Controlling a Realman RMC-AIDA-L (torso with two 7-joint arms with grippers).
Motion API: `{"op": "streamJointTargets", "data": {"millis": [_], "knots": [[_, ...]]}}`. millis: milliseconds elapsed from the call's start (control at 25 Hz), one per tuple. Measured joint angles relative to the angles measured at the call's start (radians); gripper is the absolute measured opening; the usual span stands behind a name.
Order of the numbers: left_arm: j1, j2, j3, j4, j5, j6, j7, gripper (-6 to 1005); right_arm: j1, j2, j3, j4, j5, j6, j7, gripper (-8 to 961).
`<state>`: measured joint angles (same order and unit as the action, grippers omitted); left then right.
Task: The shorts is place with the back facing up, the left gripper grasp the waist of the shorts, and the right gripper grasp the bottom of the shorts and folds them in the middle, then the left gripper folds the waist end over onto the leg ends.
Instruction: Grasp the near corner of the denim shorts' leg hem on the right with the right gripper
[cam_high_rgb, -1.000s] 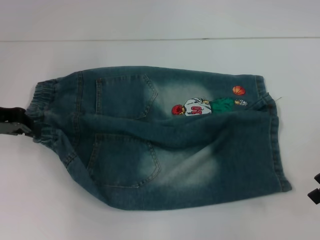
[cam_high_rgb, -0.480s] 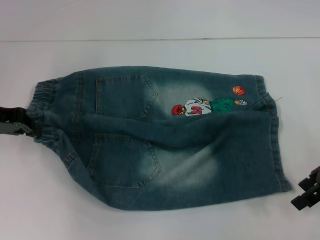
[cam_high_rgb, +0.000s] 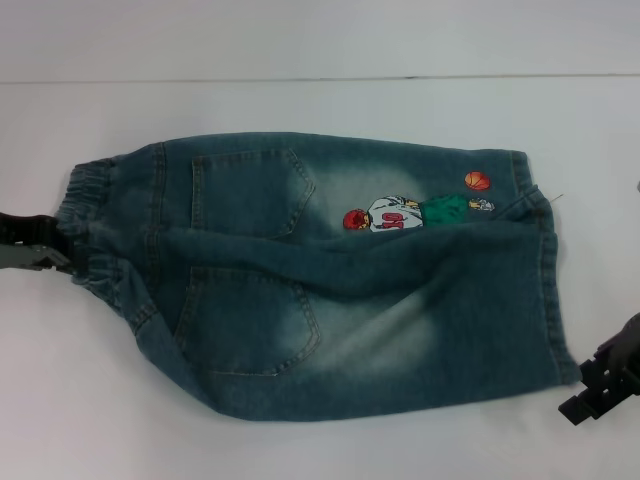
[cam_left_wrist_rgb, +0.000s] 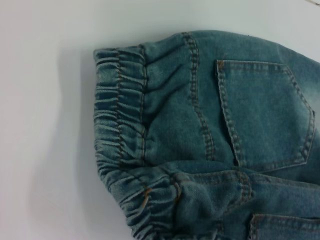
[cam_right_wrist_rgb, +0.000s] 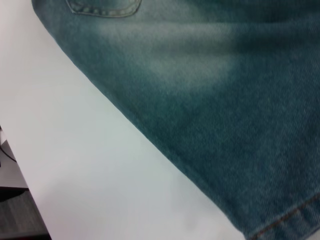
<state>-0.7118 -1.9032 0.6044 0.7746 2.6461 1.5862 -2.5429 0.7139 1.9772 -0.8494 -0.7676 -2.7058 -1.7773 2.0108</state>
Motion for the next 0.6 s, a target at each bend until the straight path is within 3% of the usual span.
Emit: {"op": "streamJointTargets", "data": {"millis": [600], "knots": [[0.000, -0.010, 0.000, -0.001, -0.011, -0.008, 0.002, 41, 0.029, 0.002, -0.001, -0.008, 0.019, 0.012, -0.003, 758]]}}
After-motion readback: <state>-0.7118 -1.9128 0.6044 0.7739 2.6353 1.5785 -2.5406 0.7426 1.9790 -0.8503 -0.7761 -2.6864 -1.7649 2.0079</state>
